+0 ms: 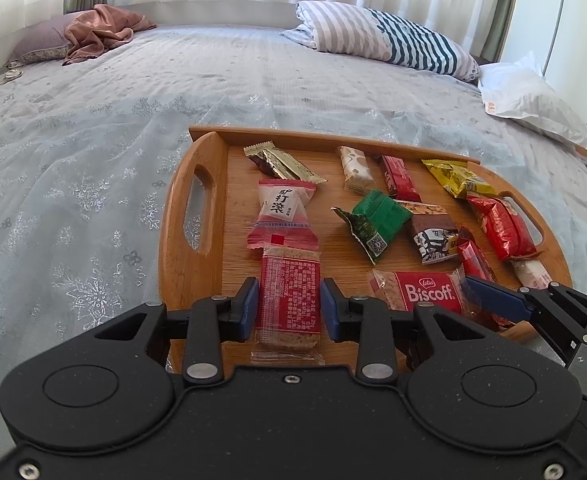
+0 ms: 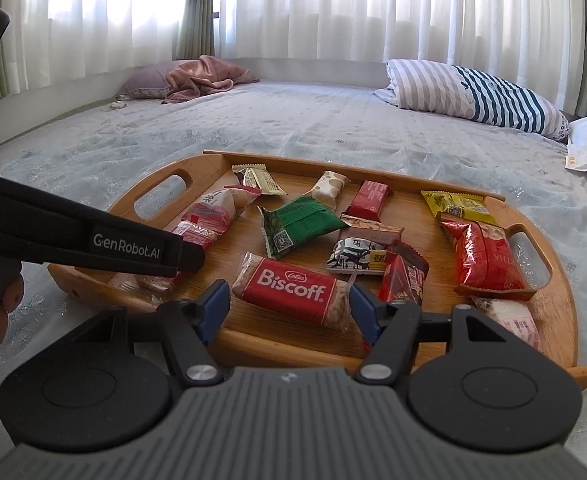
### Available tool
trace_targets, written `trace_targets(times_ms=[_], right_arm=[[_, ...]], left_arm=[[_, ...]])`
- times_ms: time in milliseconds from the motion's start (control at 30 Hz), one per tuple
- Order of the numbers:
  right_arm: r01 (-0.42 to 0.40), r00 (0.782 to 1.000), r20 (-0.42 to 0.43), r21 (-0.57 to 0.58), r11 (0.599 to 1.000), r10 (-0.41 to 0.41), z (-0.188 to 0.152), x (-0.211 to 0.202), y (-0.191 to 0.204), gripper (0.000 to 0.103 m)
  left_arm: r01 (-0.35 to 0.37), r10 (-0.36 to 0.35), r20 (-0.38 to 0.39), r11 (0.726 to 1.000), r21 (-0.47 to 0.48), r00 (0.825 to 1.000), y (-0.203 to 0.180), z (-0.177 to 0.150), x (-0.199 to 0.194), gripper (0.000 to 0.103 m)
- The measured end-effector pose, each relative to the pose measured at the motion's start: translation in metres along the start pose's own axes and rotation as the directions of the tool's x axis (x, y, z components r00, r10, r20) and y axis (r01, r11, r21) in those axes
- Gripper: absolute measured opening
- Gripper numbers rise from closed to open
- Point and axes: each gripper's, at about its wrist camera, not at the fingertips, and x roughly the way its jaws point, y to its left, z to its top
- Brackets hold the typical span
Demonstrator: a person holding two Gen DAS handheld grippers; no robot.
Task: Organize snacks
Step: 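Open both tools to release the wafer pack and Biscoff pack on the tray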
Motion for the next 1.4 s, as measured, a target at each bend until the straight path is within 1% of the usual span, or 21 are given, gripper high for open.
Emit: trace_targets(times_ms=[567, 633, 667, 767, 967, 1100, 1200, 1400], right_arm=[[-0.014, 1.0, -0.008, 0.009, 1.0, 0.014, 0.001, 0.002, -0.002, 0.071], [-0.016, 1.0, -0.008, 0.009, 1.0, 0.017, 0.001, 0.002, -0.002, 0.072], [-0.016, 1.0, -0.007, 0.008, 1.0, 0.016, 0.001, 0.002, -0.002, 0.074], [-0.021, 1.0, -0.004, 0.007, 1.0, 0.021, 0.001, 0.001, 0.0, 0.08], [-0.022, 1.0, 0.004, 0.005, 1.0, 0.022, 0.001, -0.004, 0.0, 0.082], [-0.019, 1.0, 0.014, 0.004, 1.0, 0.019, 0.002, -0.008, 0.0, 0.085], [-0.016, 1.0, 0.016, 0.008, 1.0, 0.016, 0.002, -0.011, -0.001, 0.086], [-0.009, 1.0, 0.027, 0.014, 1.0, 0.009, 0.002, -0.019, -0.003, 0.089]], left_arm=[[-0.003, 0.003, -0.001, 1.0, 0.001, 1.0, 0.0, 0.0, 0.001, 0.032], [-0.003, 0.003, -0.001, 1.0, 0.002, 1.0, 0.0, 0.0, 0.001, 0.032], [-0.004, 0.004, -0.001, 1.0, 0.002, 1.0, 0.0, 0.0, 0.0, 0.032], [-0.002, 0.002, 0.001, 1.0, 0.002, 1.0, 0.0, 0.0, 0.0, 0.036], [-0.002, 0.002, 0.01, 1.0, 0.003, 1.0, -0.001, 0.001, -0.005, 0.043], [-0.003, 0.003, 0.022, 1.0, 0.007, 1.0, -0.001, 0.001, -0.011, 0.05], [-0.007, 0.007, 0.026, 1.0, 0.009, 1.0, -0.001, 0.001, -0.016, 0.053], [-0.011, 0.01, 0.042, 1.0, 0.023, 0.999, -0.003, -0.001, -0.026, 0.066]])
